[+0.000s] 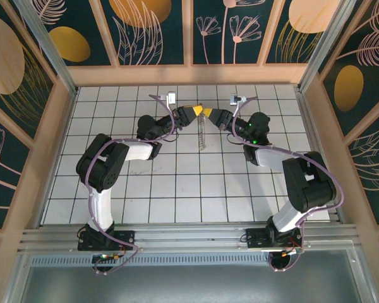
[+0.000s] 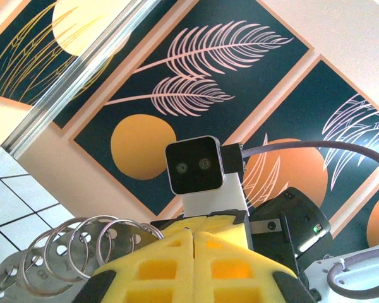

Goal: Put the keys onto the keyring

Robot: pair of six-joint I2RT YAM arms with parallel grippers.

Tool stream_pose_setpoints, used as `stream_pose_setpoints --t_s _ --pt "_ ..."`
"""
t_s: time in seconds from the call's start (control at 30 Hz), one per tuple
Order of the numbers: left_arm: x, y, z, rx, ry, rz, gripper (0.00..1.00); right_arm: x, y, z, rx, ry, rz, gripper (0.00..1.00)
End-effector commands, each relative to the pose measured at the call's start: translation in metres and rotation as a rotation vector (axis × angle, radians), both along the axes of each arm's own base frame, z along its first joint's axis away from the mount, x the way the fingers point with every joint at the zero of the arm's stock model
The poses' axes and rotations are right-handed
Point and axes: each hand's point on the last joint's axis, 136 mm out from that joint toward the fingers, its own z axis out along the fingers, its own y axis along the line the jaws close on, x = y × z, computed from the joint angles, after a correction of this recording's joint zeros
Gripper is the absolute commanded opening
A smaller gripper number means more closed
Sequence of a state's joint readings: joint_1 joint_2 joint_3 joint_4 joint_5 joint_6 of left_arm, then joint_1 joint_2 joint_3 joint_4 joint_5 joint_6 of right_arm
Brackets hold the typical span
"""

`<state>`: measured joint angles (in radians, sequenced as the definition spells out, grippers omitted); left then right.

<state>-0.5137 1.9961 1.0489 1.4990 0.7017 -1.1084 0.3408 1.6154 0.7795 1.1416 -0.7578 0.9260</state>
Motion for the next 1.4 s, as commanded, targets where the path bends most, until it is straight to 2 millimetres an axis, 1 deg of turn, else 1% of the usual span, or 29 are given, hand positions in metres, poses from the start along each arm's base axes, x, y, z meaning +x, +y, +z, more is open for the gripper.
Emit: stream_pose_setpoints --t_s 0.0,0.07,0.1,0.23,0.33,0.47,0.73,0.8,0.93,1.37 --pt "-0.012 0.001 0.031 -0.038 -0.083 -0.016 0.06 -0.004 -0.004 0.024 0.014 -0.099 0.023 0.0" --pt "-0.009 0.002 0.031 -0.023 -0.085 -0.011 0.2 -0.003 -0.005 0.024 -0.002 -0.101 0.027 0.0" --pt "-0.008 0.002 0.032 -0.017 -0.087 -0.01 0.23 -0.003 -0.006 0.023 -0.014 -0.104 0.033 0.0" --pt "-0.002 0.009 0.035 0.003 -0.095 -0.005 0.31 -0.001 -0.006 0.023 -0.063 -0.117 0.057 0.0" --pt "0.0 0.013 0.035 0.031 -0.103 -0.02 0.33 0.001 -0.006 0.024 -0.107 -0.124 0.075 0.0" --pt "0.007 0.014 0.029 0.107 -0.112 -0.037 0.35 0.003 -0.005 0.025 -0.166 -0.133 0.098 0.0" --pt "0.012 0.006 0.014 0.359 -0.18 -0.06 0.36 0.014 -0.004 0.021 -0.282 -0.113 0.098 0.0" --pt "0.013 0.006 0.013 0.402 -0.195 -0.06 0.36 0.015 -0.005 0.02 -0.294 -0.109 0.095 0.0" --pt "0.015 0.004 0.012 0.435 -0.195 -0.078 0.37 0.017 -0.005 0.018 -0.303 -0.1 0.088 0.0" --pt "0.016 0.0 0.0 0.46 -0.155 -0.121 0.37 0.017 -0.005 0.021 -0.304 -0.106 0.083 0.0"
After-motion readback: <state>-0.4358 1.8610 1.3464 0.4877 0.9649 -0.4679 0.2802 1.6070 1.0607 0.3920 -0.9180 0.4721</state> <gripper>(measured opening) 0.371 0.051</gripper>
